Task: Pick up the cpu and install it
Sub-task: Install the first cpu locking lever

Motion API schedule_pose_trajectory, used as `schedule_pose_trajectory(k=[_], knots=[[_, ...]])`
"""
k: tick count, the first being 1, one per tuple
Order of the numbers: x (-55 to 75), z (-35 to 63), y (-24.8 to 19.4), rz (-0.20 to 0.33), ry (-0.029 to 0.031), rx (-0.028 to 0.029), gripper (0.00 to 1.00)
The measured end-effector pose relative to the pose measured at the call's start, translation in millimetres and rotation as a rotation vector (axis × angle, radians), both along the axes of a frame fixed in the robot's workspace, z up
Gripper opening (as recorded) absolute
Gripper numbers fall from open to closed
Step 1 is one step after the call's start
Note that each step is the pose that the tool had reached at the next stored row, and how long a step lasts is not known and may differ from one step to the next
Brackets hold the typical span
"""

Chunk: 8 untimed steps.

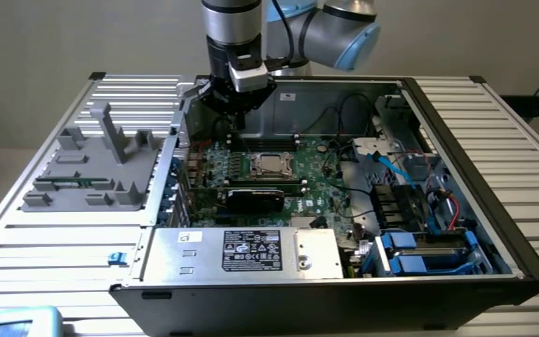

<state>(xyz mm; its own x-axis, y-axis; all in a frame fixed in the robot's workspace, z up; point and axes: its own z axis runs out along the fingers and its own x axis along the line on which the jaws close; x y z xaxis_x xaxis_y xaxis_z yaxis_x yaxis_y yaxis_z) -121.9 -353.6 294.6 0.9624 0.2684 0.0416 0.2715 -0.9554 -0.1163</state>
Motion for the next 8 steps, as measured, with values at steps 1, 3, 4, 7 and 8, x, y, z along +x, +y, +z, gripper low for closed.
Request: schedule_pose_trajectory(k=[1,3,4,7,8], knots=[[0.0,0.0,0.0,0.0,0.0,0.0,0.11],[0.0,0.0,0.0,0.0,0.0,0.0001,0.11],[-0.1,-0.1,0.0,0.0,0.0,0.0001,0.11],[-1.8,-0.9,0.0,0.0,-0.0001,0.0049,0.11],[-2.1,-1.3,0.0,0.0,-0.0001,0.0092,0.11]])
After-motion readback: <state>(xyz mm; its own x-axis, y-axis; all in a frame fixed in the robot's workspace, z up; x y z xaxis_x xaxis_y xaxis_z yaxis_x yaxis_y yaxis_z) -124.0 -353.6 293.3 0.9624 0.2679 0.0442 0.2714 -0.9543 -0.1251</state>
